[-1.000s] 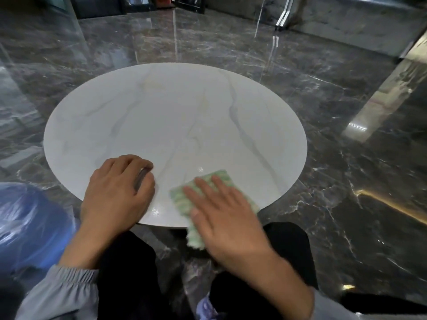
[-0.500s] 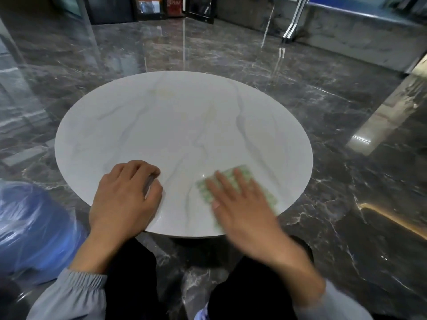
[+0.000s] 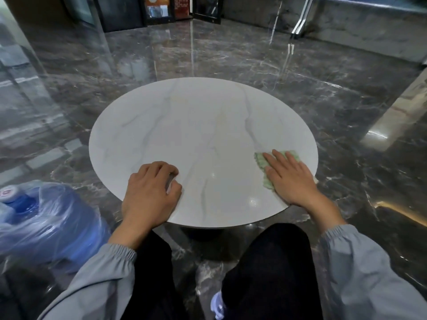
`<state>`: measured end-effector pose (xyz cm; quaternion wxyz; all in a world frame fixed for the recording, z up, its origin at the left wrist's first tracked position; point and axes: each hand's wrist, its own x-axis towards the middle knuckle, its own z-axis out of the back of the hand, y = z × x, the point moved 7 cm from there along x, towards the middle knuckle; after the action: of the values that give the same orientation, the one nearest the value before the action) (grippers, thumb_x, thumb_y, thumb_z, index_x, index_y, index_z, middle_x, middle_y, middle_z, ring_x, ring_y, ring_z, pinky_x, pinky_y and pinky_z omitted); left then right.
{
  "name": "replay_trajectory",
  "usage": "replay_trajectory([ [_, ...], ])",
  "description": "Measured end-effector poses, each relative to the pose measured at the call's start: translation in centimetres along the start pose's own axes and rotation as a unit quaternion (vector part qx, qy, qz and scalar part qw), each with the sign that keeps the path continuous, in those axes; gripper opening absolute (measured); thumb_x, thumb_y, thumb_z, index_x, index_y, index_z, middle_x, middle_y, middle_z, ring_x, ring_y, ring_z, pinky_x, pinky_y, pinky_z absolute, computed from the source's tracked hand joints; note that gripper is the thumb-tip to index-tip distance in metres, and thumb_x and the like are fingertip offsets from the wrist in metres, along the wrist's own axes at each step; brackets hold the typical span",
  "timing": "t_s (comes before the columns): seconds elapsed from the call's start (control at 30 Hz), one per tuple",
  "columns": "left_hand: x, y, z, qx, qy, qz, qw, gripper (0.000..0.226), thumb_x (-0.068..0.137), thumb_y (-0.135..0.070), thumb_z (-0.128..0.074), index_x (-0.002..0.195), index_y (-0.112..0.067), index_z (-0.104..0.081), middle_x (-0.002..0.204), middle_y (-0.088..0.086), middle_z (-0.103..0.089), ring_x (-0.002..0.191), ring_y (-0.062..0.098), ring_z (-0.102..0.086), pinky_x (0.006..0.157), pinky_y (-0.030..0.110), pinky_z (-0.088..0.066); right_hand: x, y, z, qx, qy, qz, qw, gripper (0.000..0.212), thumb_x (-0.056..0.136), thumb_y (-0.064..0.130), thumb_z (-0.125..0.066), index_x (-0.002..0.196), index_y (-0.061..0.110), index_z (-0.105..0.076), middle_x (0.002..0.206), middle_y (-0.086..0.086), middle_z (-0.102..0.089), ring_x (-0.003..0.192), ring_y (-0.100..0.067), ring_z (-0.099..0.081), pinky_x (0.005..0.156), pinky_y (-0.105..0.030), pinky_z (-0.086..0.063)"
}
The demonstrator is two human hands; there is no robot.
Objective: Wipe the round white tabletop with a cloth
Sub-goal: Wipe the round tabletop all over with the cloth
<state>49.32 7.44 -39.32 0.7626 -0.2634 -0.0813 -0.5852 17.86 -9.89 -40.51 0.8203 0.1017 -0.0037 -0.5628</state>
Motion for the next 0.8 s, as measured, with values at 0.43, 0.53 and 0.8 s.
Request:
replay_trajectory([
  [0.43,0.0,-0.6,0.7,-0.007,0.046,0.020,0.999,0.029,0.088,-0.042,-0.049,0.110,-0.031,-0.064,0.115,-0.015,-0.062,0.111,0.014,-0.054,0.087,0.035,-0.039,1.1,-0.7,-0.1,0.031,0.005,0.020,0.999,0.058,0.102,0.058,-0.008,0.160,0.054,-0.001,0.170,0.024,0.004,0.157,-0.009,0.010,0.125,-0.041,0.005],
  [0.53,0.0,-0.4,0.9,-0.017,0.044,0.018,0.999,0.028,0.088,-0.042,-0.049,0.110,-0.032,-0.064,0.115,-0.017,-0.061,0.111,0.012,-0.053,0.088,0.034,-0.040,3.4,-2.4,0.5,0.042,0.008,0.008,0.999,0.057,0.103,0.057,-0.010,0.160,0.053,-0.003,0.170,0.024,0.004,0.157,-0.009,0.009,0.125,-0.041,0.004],
  [0.8,0.3,0.5,-0.2,-0.017,0.026,0.025,0.999,0.029,0.088,-0.044,-0.049,0.112,-0.035,-0.063,0.117,-0.018,-0.060,0.112,0.017,-0.056,0.085,0.034,-0.036,7.1,-3.9,1.2,0.017,0.039,-0.026,0.999,0.057,0.107,0.054,-0.008,0.162,0.047,0.005,0.170,0.017,0.016,0.156,-0.016,0.019,0.125,-0.047,0.011],
])
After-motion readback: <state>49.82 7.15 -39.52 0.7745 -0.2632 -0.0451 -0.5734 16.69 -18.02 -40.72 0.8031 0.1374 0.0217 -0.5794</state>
